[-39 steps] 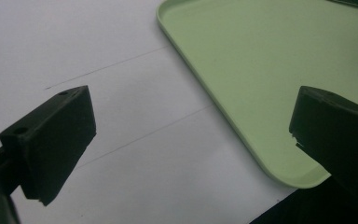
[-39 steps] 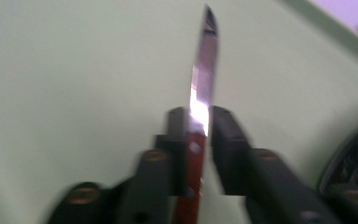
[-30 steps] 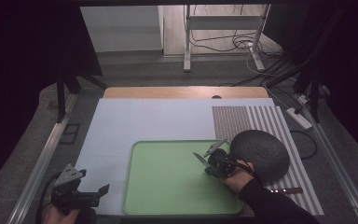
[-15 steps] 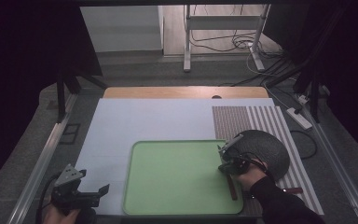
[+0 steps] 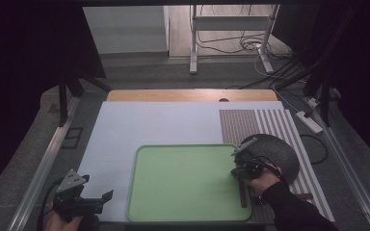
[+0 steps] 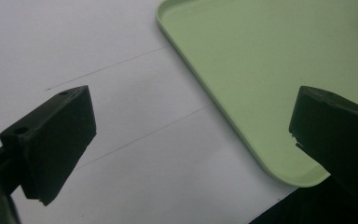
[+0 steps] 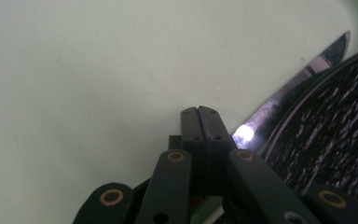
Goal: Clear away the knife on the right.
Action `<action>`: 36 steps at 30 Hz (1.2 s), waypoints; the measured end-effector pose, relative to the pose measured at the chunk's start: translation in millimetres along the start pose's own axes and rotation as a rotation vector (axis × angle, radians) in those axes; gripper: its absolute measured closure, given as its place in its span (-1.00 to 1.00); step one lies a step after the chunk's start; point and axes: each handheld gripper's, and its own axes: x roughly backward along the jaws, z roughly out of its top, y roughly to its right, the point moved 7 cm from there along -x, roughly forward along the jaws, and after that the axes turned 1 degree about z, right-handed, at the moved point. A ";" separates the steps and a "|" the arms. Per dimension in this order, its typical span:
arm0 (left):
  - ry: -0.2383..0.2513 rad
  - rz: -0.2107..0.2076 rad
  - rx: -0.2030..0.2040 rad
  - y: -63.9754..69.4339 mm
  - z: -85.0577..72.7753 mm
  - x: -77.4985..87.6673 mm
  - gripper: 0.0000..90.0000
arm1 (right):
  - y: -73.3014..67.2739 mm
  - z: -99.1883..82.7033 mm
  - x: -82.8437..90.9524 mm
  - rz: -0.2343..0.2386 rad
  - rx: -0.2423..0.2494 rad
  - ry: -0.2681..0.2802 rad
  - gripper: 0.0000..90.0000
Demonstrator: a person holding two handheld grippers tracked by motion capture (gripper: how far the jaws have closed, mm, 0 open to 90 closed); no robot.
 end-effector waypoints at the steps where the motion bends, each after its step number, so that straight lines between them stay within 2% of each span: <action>1: 0.000 0.000 0.001 -0.1 0.0 0.1 -0.97 | -0.8 1.0 0.7 0.001 0.002 0.009 0.99; 4: 0.004 -0.003 0.008 -0.4 0.1 0.2 -0.97 | -4.5 5.2 3.9 0.013 0.011 0.043 0.95; 15: 0.006 -0.013 0.016 -0.9 0.0 0.3 -0.98 | -8.4 17.8 17.7 -0.001 0.013 0.167 0.35; 17: 0.006 -0.013 0.016 -0.9 0.0 0.3 -0.98 | -8.1 18.0 18.0 -0.001 0.011 0.172 0.29; 18: 0.006 -0.013 0.015 -0.9 0.0 0.3 -0.98 | -7.3 17.8 18.0 -0.001 0.000 0.173 0.16; 23: 0.006 -0.013 0.016 -1.0 0.0 0.3 -0.98 | -5.4 20.0 20.2 0.007 -0.026 0.204 -0.13; 24: 0.006 -0.013 0.016 -1.0 0.0 0.3 -0.98 | -5.4 20.0 20.2 0.007 -0.026 0.204 -0.13; 25: 0.006 -0.012 0.017 -1.0 0.0 0.3 -0.98 | -4.4 20.7 21.1 0.007 -0.032 0.215 -0.28; 26: 0.006 -0.012 0.017 -1.0 0.0 0.3 -0.98 | -4.4 20.7 21.1 0.007 -0.032 0.215 -0.28; 27: 0.006 -0.012 0.016 -1.0 0.0 0.4 -0.98 | -3.1 21.4 21.4 -0.006 -0.039 0.223 -0.44; 30: 0.006 -0.013 0.017 -1.1 0.0 0.3 -0.98 | -2.6 21.3 21.5 -0.010 -0.042 0.225 -0.52; 31: 0.007 -0.013 0.017 -1.1 0.0 0.4 -0.98 | -0.8 21.0 20.6 -0.025 -0.066 0.219 -0.66; 36: 0.007 -0.013 0.018 -1.1 0.0 0.3 -0.98 | 1.8 18.9 20.7 -0.021 -0.081 0.206 -0.73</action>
